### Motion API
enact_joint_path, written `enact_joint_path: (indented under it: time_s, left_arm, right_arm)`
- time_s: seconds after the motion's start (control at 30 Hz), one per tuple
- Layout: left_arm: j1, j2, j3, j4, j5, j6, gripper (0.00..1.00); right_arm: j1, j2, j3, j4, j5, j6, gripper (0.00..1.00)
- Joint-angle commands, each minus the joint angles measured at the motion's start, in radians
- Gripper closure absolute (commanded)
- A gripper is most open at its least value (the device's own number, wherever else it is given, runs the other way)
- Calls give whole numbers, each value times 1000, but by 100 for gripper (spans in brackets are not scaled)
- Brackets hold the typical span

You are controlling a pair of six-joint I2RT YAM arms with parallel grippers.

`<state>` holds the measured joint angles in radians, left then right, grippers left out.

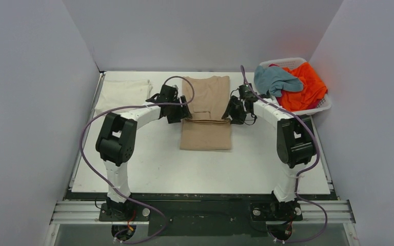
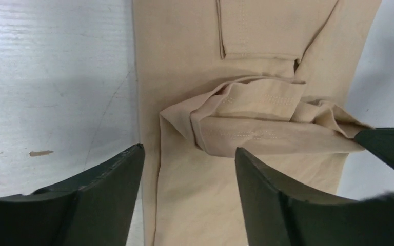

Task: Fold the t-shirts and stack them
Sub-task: Fold the folded rectangular tshirt in 1/3 of the way

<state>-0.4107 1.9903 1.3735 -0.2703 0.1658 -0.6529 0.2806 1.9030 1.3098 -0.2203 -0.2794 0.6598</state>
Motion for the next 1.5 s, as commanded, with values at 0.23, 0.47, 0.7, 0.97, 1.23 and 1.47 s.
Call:
enact_joint_path:
  time_s: [0.23, 0.47, 0.7, 0.97, 1.23, 1.47]
  left_arm:
    - [30, -257, -87, -17, -34, -11, 15]
    - [27, -426, -336, -29, -21, -38, 12]
    - [18, -584, -538, -44, -12, -88, 10]
    - [17, -657, -592, -78, -14, -108, 9]
    - [-3, -606, -586, -10, 10, -120, 9]
    - [-60, -471, -519, 57, -5, -136, 9]
  right_arm:
    - [-9, -196, -111, 4, 26, 14, 18]
    - [97, -276, -166, -25, -35, -97, 19]
    - [163, -73, -5, -42, -20, -112, 19]
    - [120, 300, 556, -210, 122, -172, 21]
    - [113, 89, 429, -219, 149, -169, 21]
    - [105, -375, -198, -117, 232, 3, 21]
